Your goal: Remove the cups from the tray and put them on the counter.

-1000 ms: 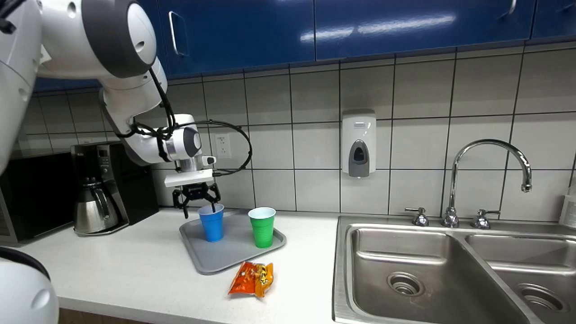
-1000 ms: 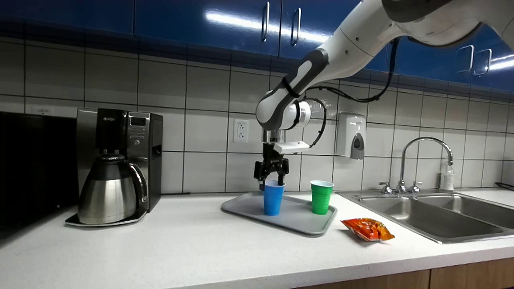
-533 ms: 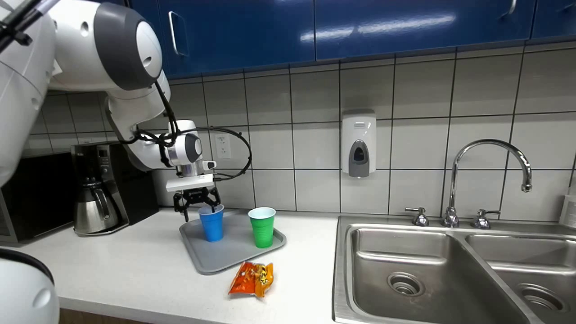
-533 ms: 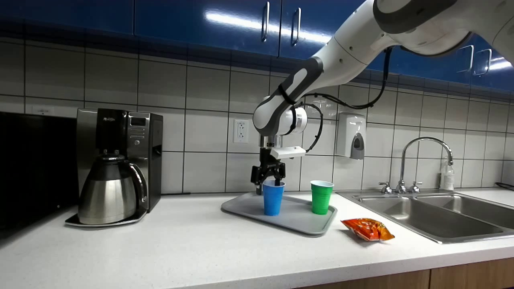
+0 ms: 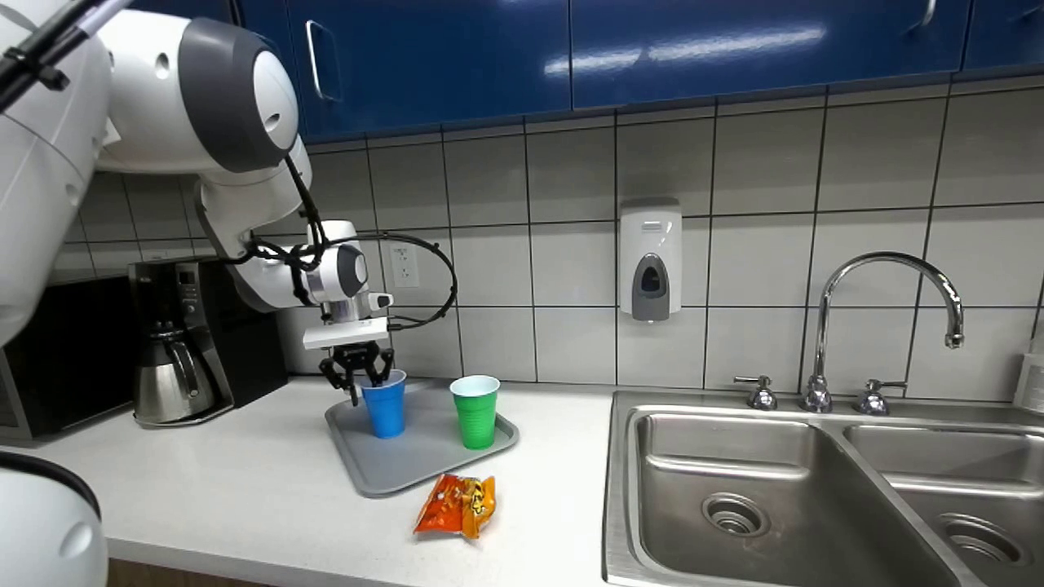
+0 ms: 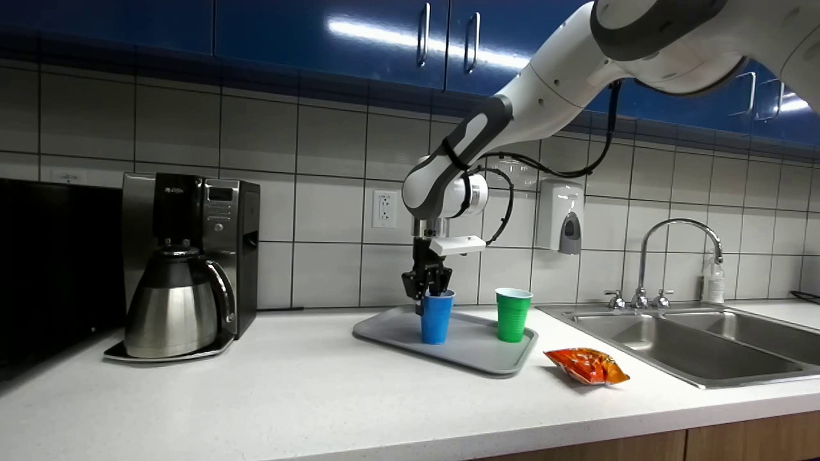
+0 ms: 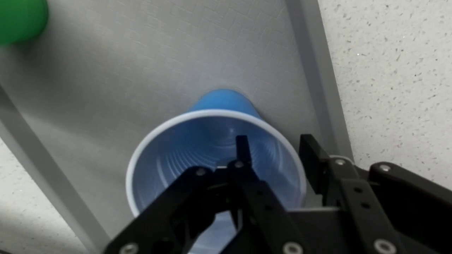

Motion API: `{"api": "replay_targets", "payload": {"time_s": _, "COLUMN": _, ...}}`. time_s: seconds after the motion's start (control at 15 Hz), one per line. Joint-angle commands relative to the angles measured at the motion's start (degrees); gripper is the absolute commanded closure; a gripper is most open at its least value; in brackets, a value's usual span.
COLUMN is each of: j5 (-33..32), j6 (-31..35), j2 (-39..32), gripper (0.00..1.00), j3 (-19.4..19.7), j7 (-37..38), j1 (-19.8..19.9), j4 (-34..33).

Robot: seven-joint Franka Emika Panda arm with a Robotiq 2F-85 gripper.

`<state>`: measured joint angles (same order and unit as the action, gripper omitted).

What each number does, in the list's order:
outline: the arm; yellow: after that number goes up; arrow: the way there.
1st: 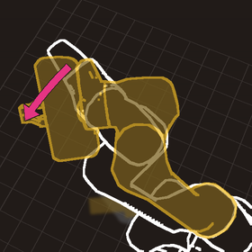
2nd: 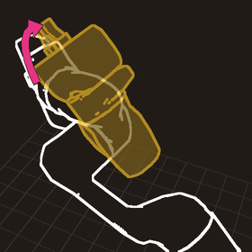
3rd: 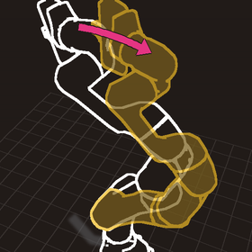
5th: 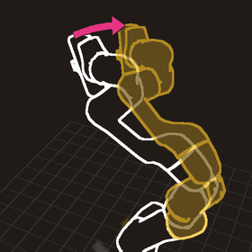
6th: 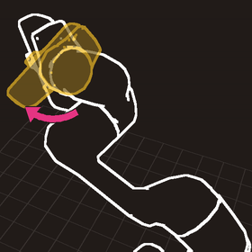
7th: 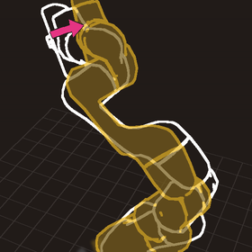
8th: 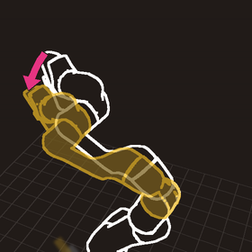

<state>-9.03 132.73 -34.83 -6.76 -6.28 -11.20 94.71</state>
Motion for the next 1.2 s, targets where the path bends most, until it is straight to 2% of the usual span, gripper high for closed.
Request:
{"api": "replay_targets", "payload": {"time_s": 0.0, "j5": -0.95, "j6": -0.07, "j2": -0.39, "gripper": 0.89, "j3": 0.58, "j7": 0.35, "j1": -0.62, "j4": -1.17}}
{"api": "replay_targets", "payload": {"time_s": 0.13, "j5": -0.99, "j6": -0.12, "j2": -0.04, "gripper": 1.00, "j3": 0.60, "j7": 0.35, "j1": -0.62, "j4": -0.78}}
{"api": "replay_targets", "payload": {"time_s": 1.13, "j5": 0.00, "j6": 0.53, "j2": 8.40, "gripper": 1.00, "j3": -0.81, "j7": -0.48, "j1": -0.17, "j4": 6.77}}
